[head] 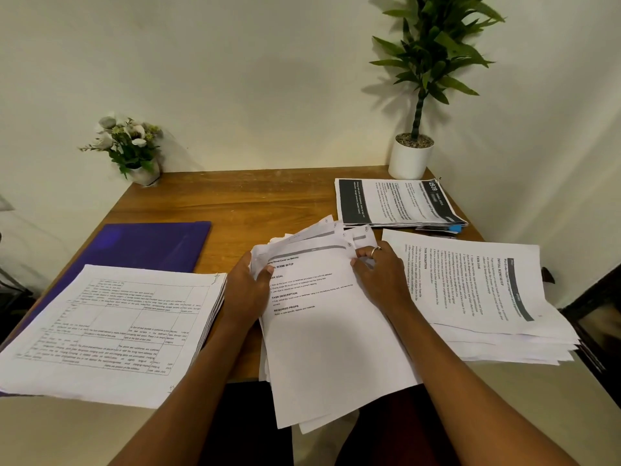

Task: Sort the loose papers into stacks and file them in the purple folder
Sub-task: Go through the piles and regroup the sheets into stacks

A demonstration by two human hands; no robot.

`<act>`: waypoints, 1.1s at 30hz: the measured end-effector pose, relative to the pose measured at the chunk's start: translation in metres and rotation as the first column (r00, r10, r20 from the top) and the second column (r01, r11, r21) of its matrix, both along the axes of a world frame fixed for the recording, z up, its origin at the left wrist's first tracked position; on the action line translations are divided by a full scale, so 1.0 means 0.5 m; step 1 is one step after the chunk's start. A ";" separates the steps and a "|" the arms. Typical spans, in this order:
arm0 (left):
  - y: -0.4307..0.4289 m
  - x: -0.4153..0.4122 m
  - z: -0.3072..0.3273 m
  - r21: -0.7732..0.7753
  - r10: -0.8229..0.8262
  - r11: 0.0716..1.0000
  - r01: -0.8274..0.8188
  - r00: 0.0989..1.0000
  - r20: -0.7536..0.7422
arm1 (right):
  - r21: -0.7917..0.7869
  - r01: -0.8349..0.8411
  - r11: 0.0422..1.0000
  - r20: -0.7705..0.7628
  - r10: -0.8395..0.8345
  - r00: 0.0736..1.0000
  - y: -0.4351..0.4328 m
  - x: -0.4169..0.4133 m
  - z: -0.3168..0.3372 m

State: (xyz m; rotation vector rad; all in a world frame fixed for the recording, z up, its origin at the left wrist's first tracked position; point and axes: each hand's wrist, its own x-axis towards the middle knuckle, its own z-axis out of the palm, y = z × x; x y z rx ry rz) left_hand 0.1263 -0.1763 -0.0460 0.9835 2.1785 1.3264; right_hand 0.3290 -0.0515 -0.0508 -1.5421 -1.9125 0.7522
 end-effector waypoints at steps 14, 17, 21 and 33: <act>-0.006 0.009 0.017 -0.030 0.013 0.999 -0.013 1.000 0.013 | 0.000 0.000 1.000 -0.018 0.000 1.000 -0.007 0.002 0.004; -0.007 0.010 0.019 -0.027 0.011 1.000 -0.011 1.000 0.008 | -0.015 0.010 1.000 -0.012 -0.011 1.000 -0.004 0.001 0.001; -0.008 0.011 0.021 -0.029 0.013 1.000 -0.013 1.000 0.016 | -0.021 0.014 1.000 0.003 -0.014 1.000 -0.003 -0.001 0.002; -0.010 0.015 0.028 -0.050 0.024 0.999 -0.022 0.999 0.022 | -0.021 0.002 1.000 -0.025 -0.003 1.000 -0.001 -0.001 -0.005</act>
